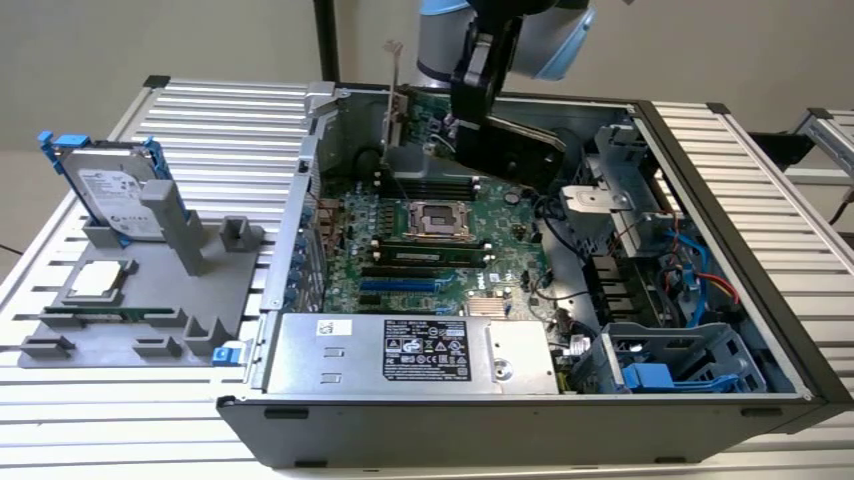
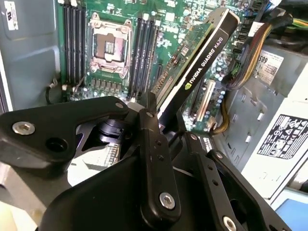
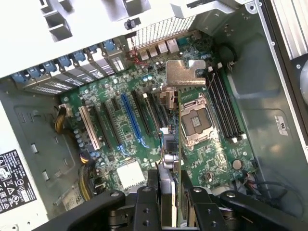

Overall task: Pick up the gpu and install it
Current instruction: 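Insert the gpu into the slot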

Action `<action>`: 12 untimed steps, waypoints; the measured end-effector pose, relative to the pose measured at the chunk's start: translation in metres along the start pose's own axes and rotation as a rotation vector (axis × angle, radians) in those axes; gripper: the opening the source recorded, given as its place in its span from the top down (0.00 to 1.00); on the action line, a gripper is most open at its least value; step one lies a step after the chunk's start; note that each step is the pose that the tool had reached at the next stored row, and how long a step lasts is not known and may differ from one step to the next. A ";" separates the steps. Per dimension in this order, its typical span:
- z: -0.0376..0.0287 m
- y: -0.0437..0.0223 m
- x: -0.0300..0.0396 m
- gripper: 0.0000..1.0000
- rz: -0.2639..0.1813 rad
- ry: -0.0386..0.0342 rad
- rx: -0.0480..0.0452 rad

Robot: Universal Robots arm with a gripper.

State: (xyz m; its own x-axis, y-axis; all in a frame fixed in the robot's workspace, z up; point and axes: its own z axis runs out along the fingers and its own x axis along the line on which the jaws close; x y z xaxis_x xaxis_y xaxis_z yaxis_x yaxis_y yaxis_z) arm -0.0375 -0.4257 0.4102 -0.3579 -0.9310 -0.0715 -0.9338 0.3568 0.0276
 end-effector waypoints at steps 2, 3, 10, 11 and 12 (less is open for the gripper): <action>0.0000 0.0000 0.0000 1.00 -0.023 0.0006 -0.0016; 0.0000 0.0000 0.0000 1.00 -0.034 0.0009 -0.0024; 0.0000 0.0000 0.0000 1.00 -0.112 0.0031 -0.0080; 0.0000 0.0000 0.0000 1.00 -0.123 0.0034 -0.0088; 0.0000 0.0000 0.0000 1.00 -0.134 0.0037 -0.0096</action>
State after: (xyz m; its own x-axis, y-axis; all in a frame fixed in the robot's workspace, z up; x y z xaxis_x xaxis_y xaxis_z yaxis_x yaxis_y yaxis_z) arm -0.0375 -0.4257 0.4102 -0.2296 -0.9707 -0.0715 -0.9732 0.2282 0.0276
